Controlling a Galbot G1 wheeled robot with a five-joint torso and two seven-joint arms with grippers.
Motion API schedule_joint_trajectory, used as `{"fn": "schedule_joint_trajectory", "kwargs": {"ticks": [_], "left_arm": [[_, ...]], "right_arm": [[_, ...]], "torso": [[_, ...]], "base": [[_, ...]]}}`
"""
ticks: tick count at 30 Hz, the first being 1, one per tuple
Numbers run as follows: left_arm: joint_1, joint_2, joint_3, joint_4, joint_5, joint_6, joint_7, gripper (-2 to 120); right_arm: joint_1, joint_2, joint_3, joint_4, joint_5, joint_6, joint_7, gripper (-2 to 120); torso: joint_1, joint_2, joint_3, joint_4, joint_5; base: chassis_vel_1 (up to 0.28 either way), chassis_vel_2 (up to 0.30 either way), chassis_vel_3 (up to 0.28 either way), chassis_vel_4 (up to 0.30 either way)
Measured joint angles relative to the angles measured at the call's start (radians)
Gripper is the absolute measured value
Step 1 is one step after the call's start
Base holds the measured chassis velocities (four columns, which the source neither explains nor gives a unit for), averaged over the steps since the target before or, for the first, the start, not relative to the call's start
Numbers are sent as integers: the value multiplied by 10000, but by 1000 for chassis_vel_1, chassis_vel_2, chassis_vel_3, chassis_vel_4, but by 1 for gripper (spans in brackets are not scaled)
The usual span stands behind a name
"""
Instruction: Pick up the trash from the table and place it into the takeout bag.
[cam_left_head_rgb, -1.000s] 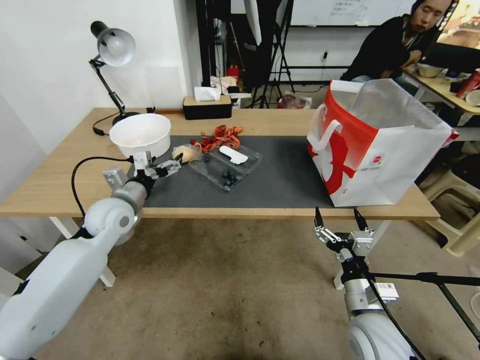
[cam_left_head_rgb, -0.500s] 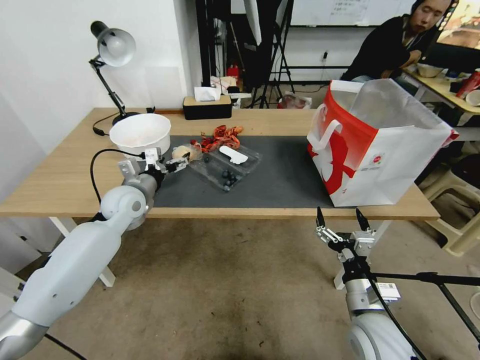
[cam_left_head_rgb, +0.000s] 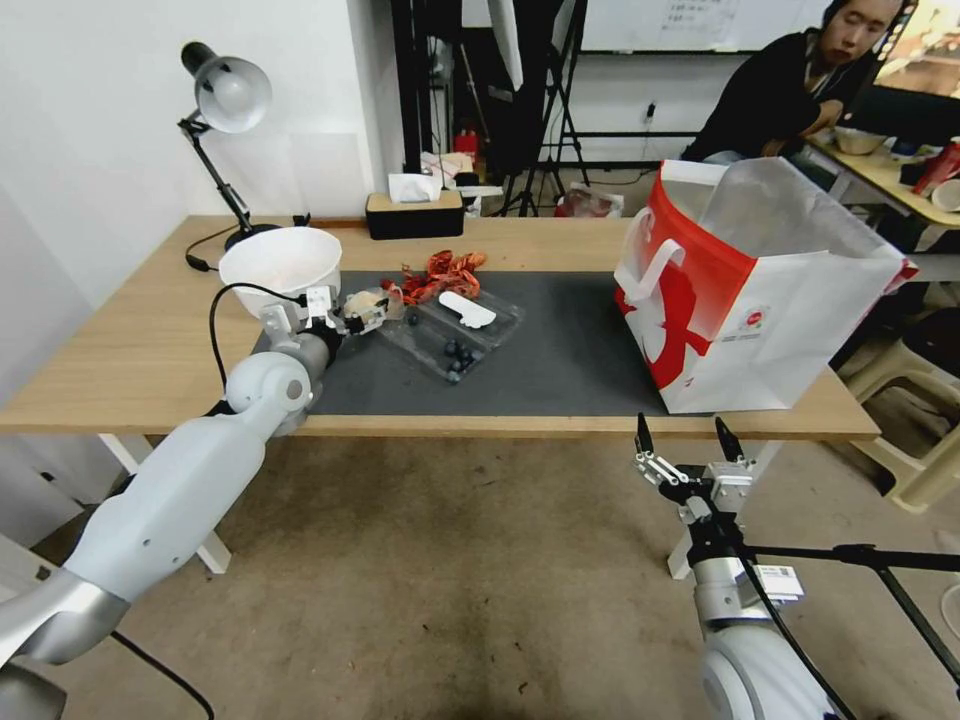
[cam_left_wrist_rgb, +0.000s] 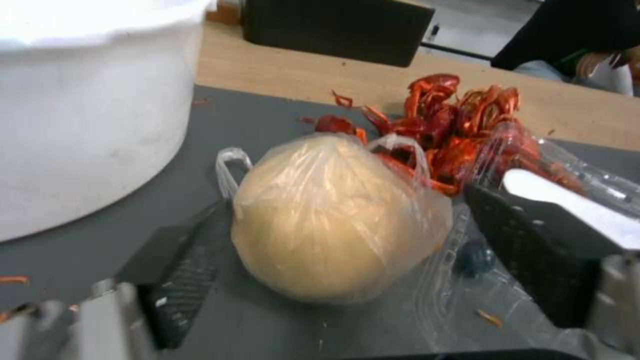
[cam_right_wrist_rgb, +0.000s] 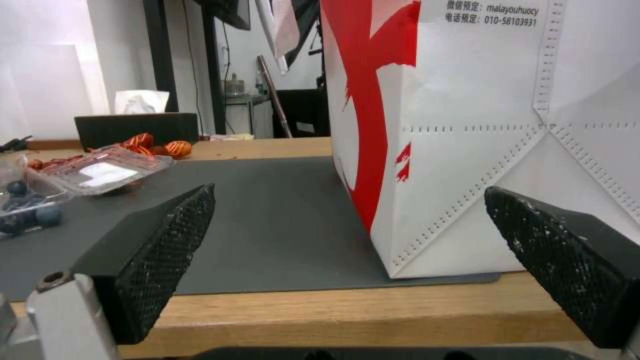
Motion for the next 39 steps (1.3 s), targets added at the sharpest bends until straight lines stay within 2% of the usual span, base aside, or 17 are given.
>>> {"fn": "schedule_joint_trajectory", "kwargs": {"ticks": [2, 3, 6, 7, 8, 10, 11, 13, 17, 18, 20, 30, 39], "left_arm": [[-44, -23, 90, 70, -2, 8, 19, 78], [-44, -23, 90, 70, -2, 8, 19, 78], [-122, -65, 198, 196, 6, 34, 48, 66], [-122, -65, 198, 196, 6, 34, 48, 66], [-155, -79, 233, 247, 20, 35, 76, 59], [-300, -93, 376, 398, 99, 50, 118, 37], [-300, -93, 376, 398, 99, 50, 118, 37], [-399, -92, 459, 507, 157, 72, 167, 25], [-450, -93, 501, 587, 208, 78, 244, 17], [-478, -93, 538, 651, 288, 70, 326, 8], [-489, -90, 575, 685, 355, 43, 426, 0], [-498, -32, 611, 786, 772, -443, 939, 0], [-713, 187, 569, 703, 1406, -1178, 1539, 0]], "right_arm": [[17, 2, 1, -7, 0, 2, 2, 100], [17, 2, 1, -7, 0, 2, 2, 100], [28, 3, 1, -29, 0, 5, 8, 100], [28, 3, 1, -29, 0, 5, 8, 100], [28, 6, 2, -36, -1, 9, 10, 100], [5, 19, 5, -70, -1, 49, 11, 100], [5, 19, 5, -70, -1, 49, 11, 100], [5, 19, 12, -86, -1, 57, 14, 100], [9, 16, 15, -97, -1, 60, 17, 100], [13, 14, 16, -105, -1, 60, 20, 100], [28, 13, 17, -127, -2, 63, 23, 100], [104, 12, 17, -167, -2, 69, 30, 100], [127, 33, 11, -191, -18, 60, 36, 100]], "torso": [[-1, 0, 0, 0, -1], [-1, 0, 0, 0, -1], [0, 0, 0, 0, -1], [0, 0, 0, 0, -1], [0, 0, 0, 0, -1], [0, 0, 0, 0, -1], [0, 0, 0, 0, -1], [0, 0, 0, 0, -1], [0, 1, 0, 0, 0], [0, 0, 0, 0, 0], [0, 0, 0, 0, -1], [0, 0, 0, 0, -2], [0, 0, 0, 0, -1]], "base": [[0, 0, 0, 0], [0, 0, 0, 0], [0, 0, 0, 0], [0, 0, 0, 0], [0, 0, 0, 0], [0, 0, 0, 0], [0, 0, 0, 0], [0, 0, 0, 0], [0, 0, 0, 0], [0, 0, 0, 0], [0, 0, 0, 0], [0, 0, 0, 0], [0, 0, 0, 0]]}}
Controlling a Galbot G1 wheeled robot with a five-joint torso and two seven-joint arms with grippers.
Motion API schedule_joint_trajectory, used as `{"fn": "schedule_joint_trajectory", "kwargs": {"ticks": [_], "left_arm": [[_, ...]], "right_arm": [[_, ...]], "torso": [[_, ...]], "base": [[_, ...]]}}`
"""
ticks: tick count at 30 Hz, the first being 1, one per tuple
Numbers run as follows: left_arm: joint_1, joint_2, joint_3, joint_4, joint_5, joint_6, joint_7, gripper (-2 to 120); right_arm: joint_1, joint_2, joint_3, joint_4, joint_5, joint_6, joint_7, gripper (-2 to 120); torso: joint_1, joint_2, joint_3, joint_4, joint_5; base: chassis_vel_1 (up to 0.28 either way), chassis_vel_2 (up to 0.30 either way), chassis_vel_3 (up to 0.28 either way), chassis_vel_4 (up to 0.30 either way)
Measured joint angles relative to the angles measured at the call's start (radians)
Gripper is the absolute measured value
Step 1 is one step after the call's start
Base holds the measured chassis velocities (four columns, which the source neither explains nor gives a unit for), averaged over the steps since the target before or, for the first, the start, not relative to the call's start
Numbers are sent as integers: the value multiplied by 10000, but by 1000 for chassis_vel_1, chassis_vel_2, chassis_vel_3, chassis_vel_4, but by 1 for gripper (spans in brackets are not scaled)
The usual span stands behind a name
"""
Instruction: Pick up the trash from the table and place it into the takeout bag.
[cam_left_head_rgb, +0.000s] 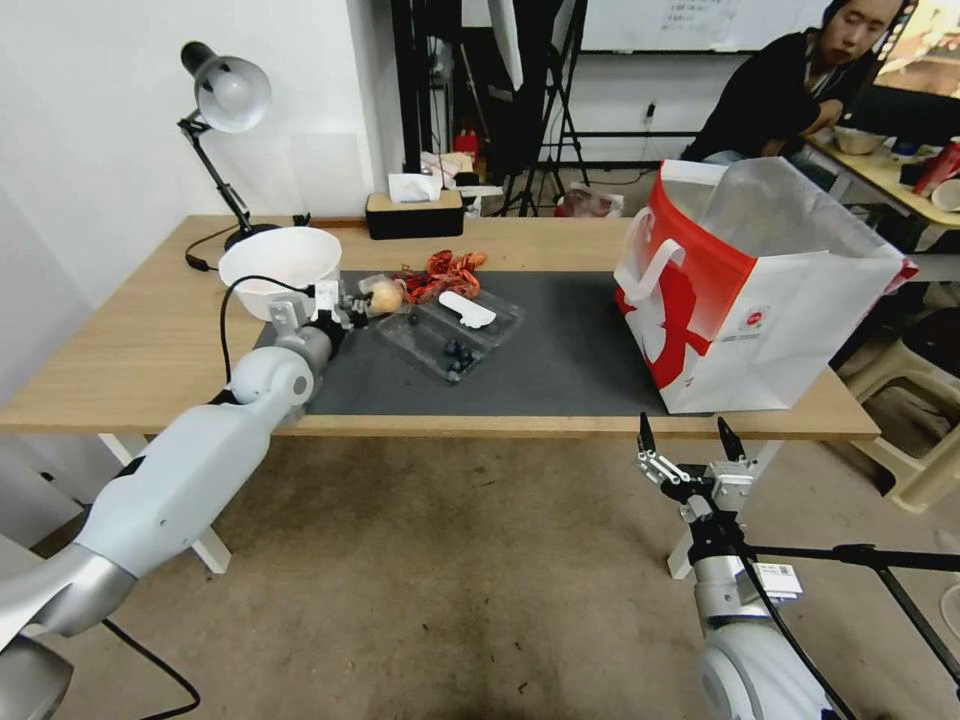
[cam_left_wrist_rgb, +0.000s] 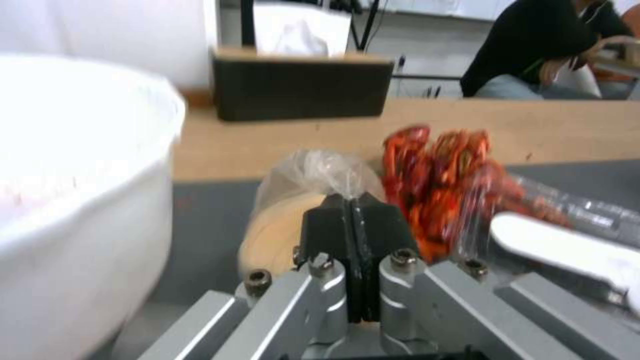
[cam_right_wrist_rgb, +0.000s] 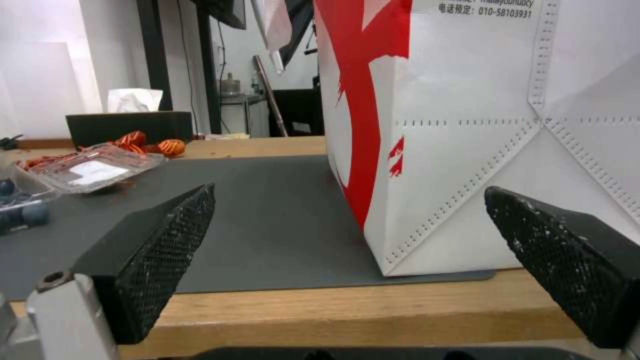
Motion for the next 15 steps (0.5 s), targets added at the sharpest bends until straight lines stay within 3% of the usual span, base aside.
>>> {"fn": "schedule_joint_trajectory", "kwargs": {"ticks": [15], "left_arm": [[-527, 380, 159, -1148, 28, -621, 475, 0]], "right_arm": [[36, 37, -49, -1, -62, -14, 13, 100]], "torso": [[0, 0, 0, 1, 1]], "base": [[0, 0, 0, 0]]}}
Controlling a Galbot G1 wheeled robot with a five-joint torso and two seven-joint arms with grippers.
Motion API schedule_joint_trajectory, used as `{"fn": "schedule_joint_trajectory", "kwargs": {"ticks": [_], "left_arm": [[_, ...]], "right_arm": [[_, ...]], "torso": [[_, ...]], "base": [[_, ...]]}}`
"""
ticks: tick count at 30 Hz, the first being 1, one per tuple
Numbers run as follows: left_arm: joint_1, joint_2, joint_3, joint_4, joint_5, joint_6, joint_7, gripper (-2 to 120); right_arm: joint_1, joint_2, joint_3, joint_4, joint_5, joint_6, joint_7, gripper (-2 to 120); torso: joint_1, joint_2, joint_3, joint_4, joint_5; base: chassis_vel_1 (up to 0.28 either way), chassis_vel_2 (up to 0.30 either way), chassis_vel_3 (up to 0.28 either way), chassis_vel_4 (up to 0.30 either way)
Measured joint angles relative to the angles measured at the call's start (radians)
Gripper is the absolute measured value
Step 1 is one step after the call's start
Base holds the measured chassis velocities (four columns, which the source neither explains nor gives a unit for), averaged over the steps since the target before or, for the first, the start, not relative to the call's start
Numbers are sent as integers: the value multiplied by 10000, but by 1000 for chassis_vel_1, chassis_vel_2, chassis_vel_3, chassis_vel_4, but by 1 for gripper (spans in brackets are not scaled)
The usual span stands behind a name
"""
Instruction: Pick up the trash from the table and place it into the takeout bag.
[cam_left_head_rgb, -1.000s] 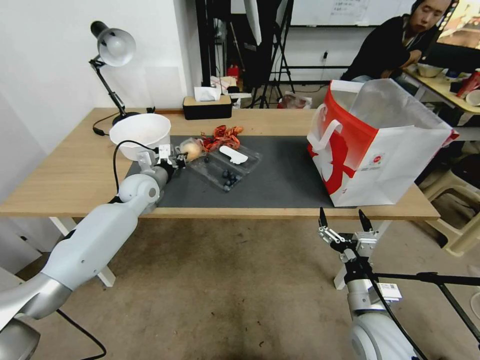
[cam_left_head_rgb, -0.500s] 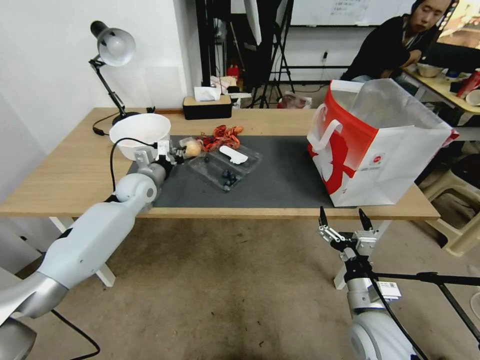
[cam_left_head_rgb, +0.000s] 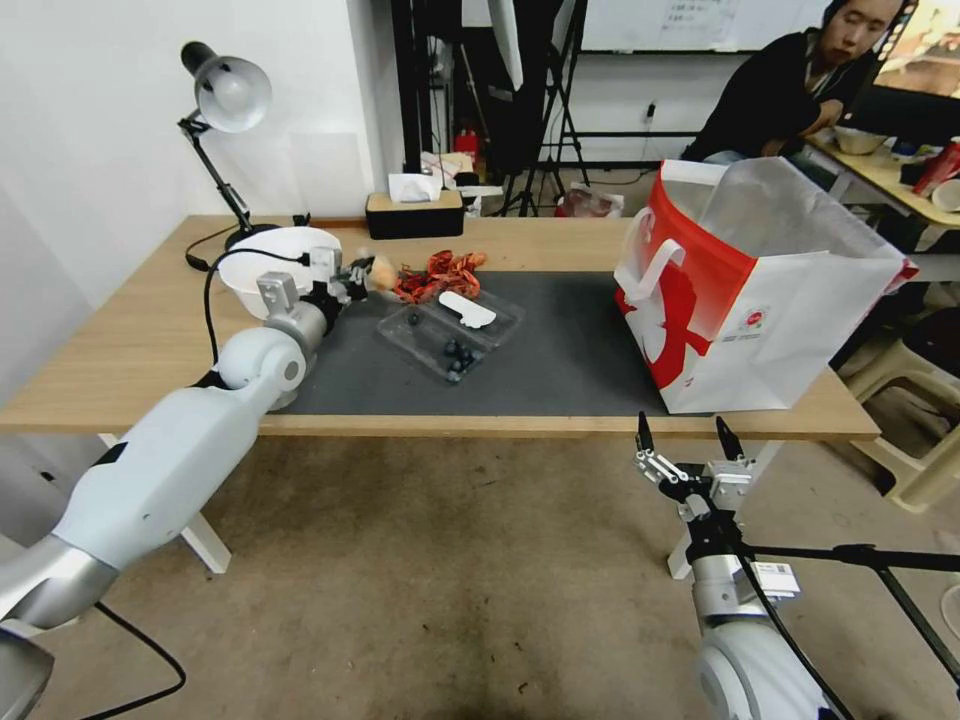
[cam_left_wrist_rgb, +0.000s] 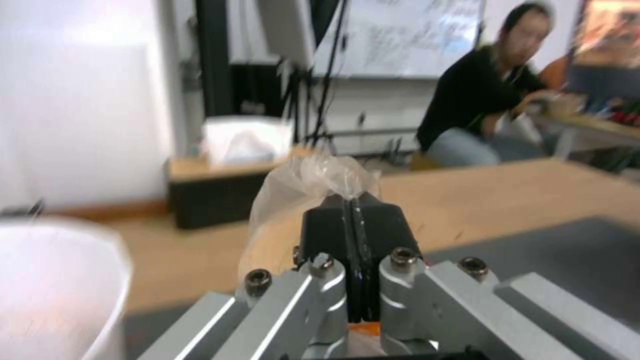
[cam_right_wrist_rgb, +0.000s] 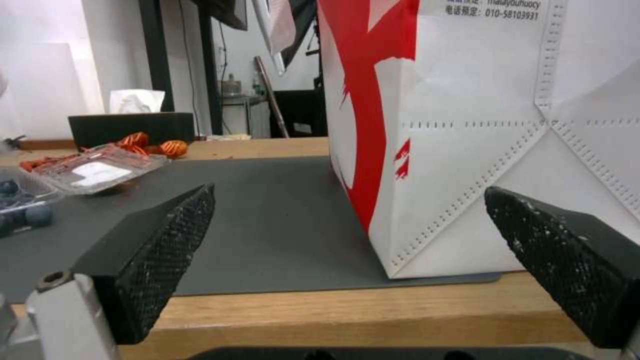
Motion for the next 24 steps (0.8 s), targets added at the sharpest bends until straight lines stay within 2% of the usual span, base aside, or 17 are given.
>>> {"fn": "schedule_joint_trajectory", "kwargs": {"ticks": [7, 11, 12, 15, 16, 19, 20, 24], "left_arm": [[-1166, 37, 674, -261, -465, -665, 665, 0], [-2483, -59, 1758, -306, -749, -877, 1005, 0], [-2483, -59, 1758, -306, -749, -877, 1005, 0], [-3555, -307, 2778, -192, -1007, -909, 1110, 0], [-3555, -307, 2778, -192, -1007, -909, 1110, 0], [-4514, -762, 3515, 17, -1260, -906, 1161, 0], [-4514, -762, 3515, 17, -1260, -906, 1161, 0], [-5505, -1524, 4172, 279, -1542, -869, 1172, 0]], "right_arm": [[1, 13, -2, -4, -11, 0, 6, 100], [1, 14, 4, -9, -11, -1, 12, 100], [1, 14, 4, -9, -11, -1, 12, 100], [7, 36, 13, -10, -12, -1, 16, 100], [7, 36, 13, -10, -12, -1, 16, 100], [14, 89, 33, -9, -36, -1, 19, 100], [14, 89, 33, -9, -36, -1, 19, 100], [17, 167, 47, -3, -70, 11, 18, 100]], "torso": [[0, 0, 0, -2, 2], [0, 0, 0, -1, 3], [0, 0, 0, -1, 3], [0, 0, 0, -3, 4], [0, 0, 0, -3, 4], [0, 0, 0, -1, 3], [0, 0, 0, -1, 3], [1, 0, -1, -1, 3]], "base": [[0, 0, 0, 0], [0, 0, 0, 0], [0, 0, 0, 0], [0, 0, 0, 0], [0, 0, 0, 0], [0, 0, 0, 0], [0, 0, 0, 0], [0, 0, 0, 0]]}}
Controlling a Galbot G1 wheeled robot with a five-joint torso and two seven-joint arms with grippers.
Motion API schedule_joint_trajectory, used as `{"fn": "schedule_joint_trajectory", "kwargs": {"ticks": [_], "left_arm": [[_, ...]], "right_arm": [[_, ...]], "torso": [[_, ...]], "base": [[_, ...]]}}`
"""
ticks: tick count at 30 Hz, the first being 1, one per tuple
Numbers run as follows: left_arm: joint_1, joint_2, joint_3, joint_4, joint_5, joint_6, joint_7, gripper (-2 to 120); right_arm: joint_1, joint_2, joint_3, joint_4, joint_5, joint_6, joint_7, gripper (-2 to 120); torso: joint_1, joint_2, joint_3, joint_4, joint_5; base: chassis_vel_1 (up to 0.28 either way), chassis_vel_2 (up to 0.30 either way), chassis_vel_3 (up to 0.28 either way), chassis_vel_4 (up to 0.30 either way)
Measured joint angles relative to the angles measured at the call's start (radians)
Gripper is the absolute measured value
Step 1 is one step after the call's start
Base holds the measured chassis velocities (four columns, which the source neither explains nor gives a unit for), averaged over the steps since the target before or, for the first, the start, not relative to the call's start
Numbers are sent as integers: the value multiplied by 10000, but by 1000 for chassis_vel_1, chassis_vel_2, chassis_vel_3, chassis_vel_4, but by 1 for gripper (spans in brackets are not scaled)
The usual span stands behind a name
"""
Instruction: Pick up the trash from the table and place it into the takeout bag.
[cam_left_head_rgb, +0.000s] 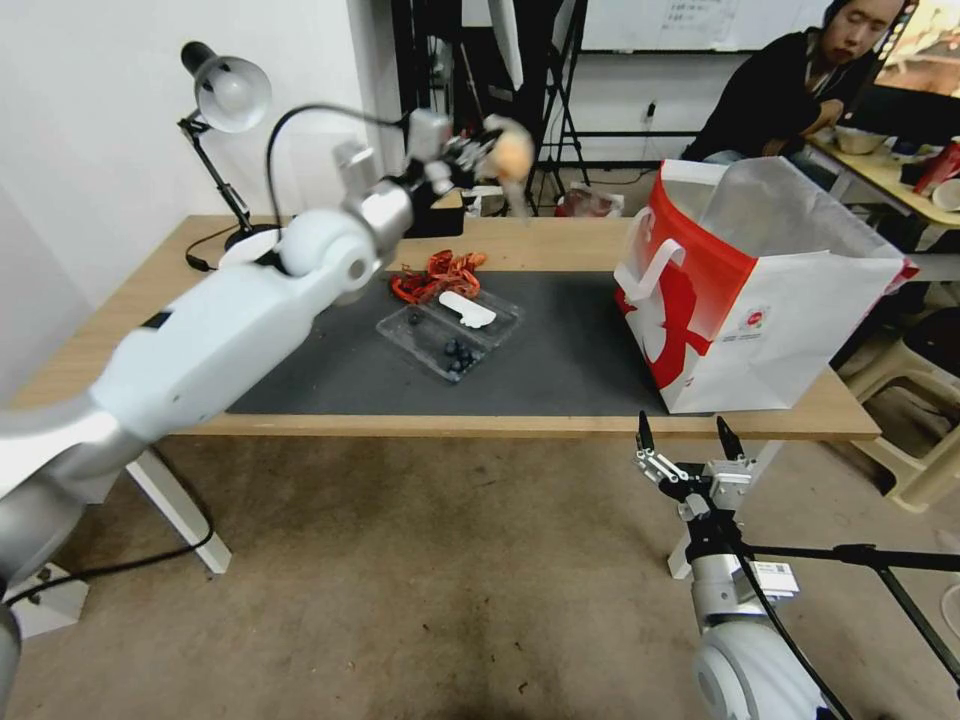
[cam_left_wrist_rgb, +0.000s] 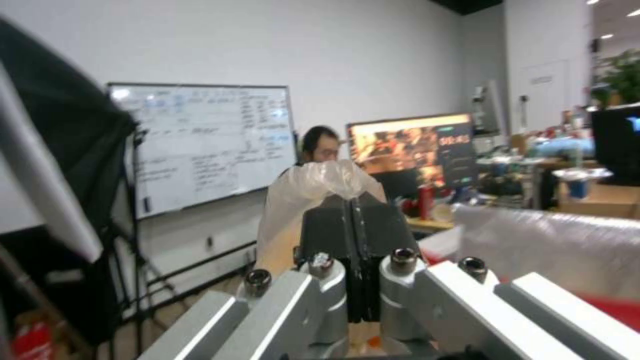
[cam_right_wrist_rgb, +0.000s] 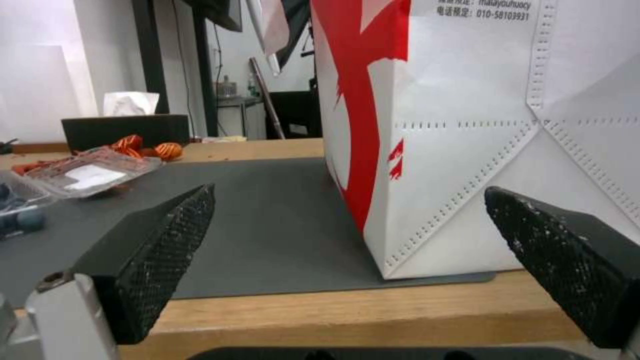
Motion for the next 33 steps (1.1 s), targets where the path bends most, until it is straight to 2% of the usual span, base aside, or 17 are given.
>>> {"fn": "schedule_joint_trajectory", "kwargs": {"ticks": [5, 9, 14, 18, 33], "left_arm": [[-626, -605, 407, 144, -160, 30, 0, 0], [-1264, -1249, 1042, 186, -373, 91, -11, 0], [-1596, -1572, 1461, 204, -494, 131, -24, 0], [-1974, -1915, 2112, 362, -588, 147, -5, 0], [-2441, -3008, 2944, 1384, -618, 107, 58, 0]], "right_arm": [[3, 42, 12, 4, -12, 21, 1, 100], [36, 113, 31, 3, -26, 41, 0, 100], [43, 179, 19, 1, -59, 57, -4, 100], [37, 178, 11, 0, -70, 72, -8, 100], [70, 169, 17, 3, -31, 104, -10, 100]], "torso": [[0, 1, 0, 0, 0], [0, 1, 0, 0, -1], [0, 1, 0, 0, -2], [0, 1, 0, 1, -2], [0, 1, 0, 0, -2]], "base": [[0, 0, 0, 0], [0, 0, 0, 0], [0, 0, 0, 0], [0, 0, 0, 0], [0, 0, 0, 0]]}}
